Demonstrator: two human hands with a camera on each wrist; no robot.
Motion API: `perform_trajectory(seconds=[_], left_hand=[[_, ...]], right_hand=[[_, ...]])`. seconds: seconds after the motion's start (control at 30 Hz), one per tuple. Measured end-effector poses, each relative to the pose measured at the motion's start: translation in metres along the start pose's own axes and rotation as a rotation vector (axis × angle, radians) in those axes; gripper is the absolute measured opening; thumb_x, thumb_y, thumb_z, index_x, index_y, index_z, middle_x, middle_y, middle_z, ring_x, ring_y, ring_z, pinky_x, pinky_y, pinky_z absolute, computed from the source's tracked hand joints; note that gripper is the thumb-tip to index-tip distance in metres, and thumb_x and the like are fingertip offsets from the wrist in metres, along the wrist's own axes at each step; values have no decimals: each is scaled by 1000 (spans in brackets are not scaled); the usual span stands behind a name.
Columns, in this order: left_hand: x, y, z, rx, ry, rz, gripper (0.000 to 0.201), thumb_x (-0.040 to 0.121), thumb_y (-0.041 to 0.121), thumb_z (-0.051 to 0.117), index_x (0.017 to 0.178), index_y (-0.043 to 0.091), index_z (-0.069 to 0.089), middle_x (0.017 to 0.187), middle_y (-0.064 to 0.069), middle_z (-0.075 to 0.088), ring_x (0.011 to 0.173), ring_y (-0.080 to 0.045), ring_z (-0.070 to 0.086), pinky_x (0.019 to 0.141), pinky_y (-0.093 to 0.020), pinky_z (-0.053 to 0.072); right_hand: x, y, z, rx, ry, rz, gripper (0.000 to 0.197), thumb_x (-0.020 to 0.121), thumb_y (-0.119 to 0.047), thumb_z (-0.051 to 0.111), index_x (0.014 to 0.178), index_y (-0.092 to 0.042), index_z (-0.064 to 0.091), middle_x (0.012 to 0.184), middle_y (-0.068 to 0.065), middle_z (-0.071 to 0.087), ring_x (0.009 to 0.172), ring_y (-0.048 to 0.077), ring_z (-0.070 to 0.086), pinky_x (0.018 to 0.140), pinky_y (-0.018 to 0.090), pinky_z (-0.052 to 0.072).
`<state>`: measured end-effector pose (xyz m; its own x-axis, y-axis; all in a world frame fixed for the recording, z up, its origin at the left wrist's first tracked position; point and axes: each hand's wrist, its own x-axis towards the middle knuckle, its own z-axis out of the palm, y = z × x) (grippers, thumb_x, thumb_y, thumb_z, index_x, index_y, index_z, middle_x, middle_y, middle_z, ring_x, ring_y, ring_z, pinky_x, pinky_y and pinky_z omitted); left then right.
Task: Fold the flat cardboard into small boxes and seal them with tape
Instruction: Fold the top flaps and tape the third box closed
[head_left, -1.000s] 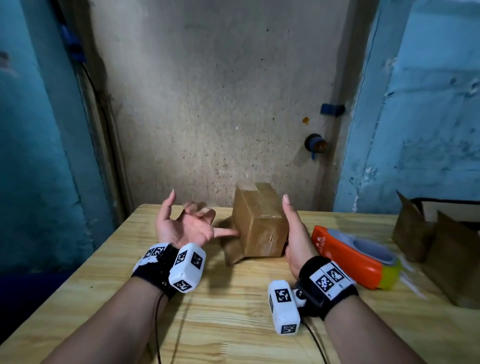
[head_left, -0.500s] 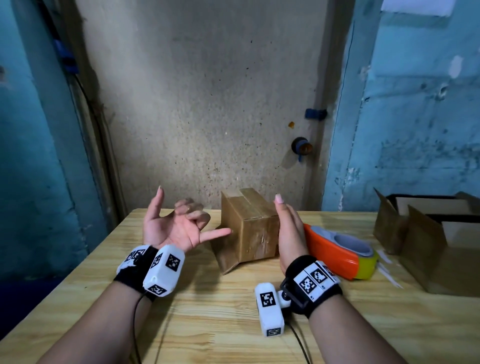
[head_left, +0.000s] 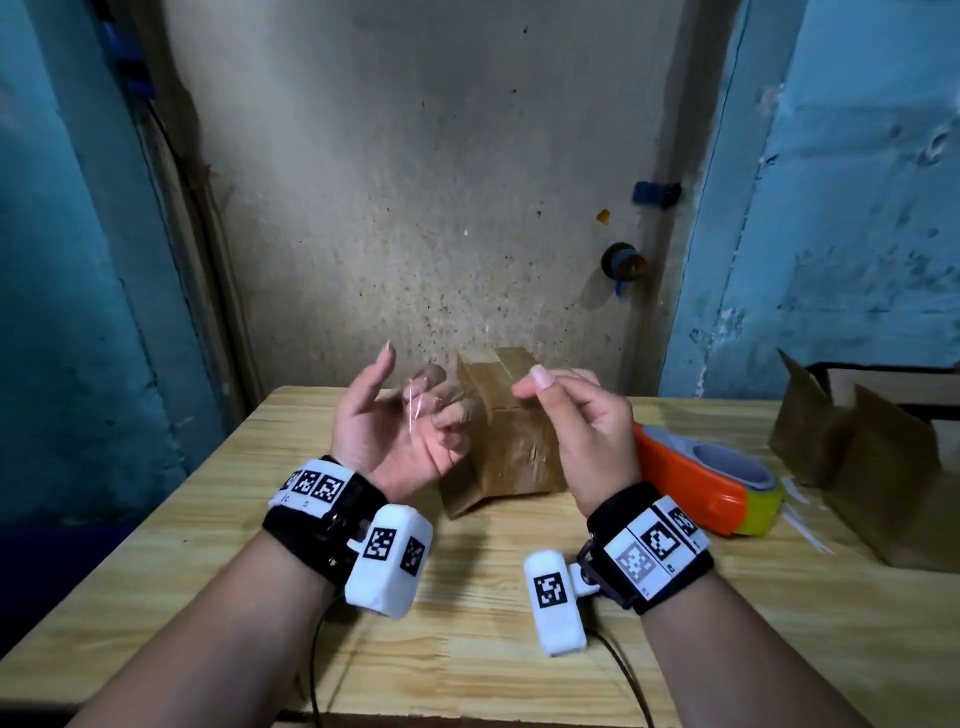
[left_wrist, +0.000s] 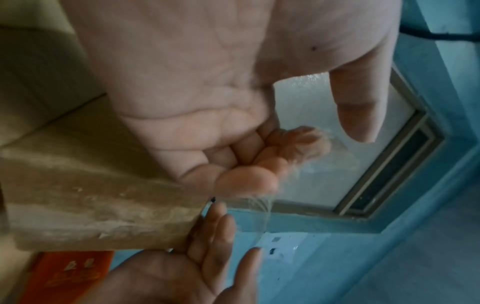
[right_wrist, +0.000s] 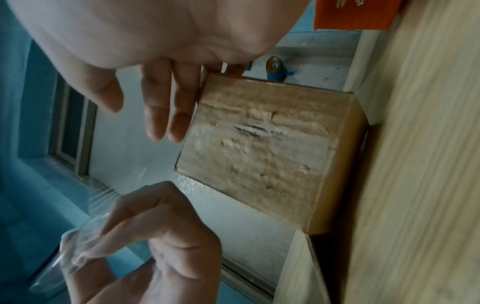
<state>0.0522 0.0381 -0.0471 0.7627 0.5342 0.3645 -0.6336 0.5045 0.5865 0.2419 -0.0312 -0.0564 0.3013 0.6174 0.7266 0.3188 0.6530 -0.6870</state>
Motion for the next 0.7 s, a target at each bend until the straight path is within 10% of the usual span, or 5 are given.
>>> perform_trajectory(seconds=[0.33,0.53,0.7], left_hand=[[4,-7,2,149,72,9,41,86,40,73,62,23,43,54,3,35,63,-14,41,57,-24,24],[3,-7,4,195,89,15,38,82,40,77,64,23,49,54,3,41,60,-16,40,58,-28,27],[2,-4,7,197,119,64,37,81,37,75,66,20,47,62,1,41,63,-17,41,57,-28,26]], right_hand=[[-3,5,11,-22,-255,139,40,85,-65,63,76,-30,81,98,-16,75,121,10,56,113,35,36],[-5,15,13,12,-215,113,19,88,-37,79,83,-19,79,98,-9,77,112,17,66,109,49,46],[-3,19,11,170,-228,211,10,94,-24,77,89,-16,80,108,3,77,112,19,69,105,39,51]])
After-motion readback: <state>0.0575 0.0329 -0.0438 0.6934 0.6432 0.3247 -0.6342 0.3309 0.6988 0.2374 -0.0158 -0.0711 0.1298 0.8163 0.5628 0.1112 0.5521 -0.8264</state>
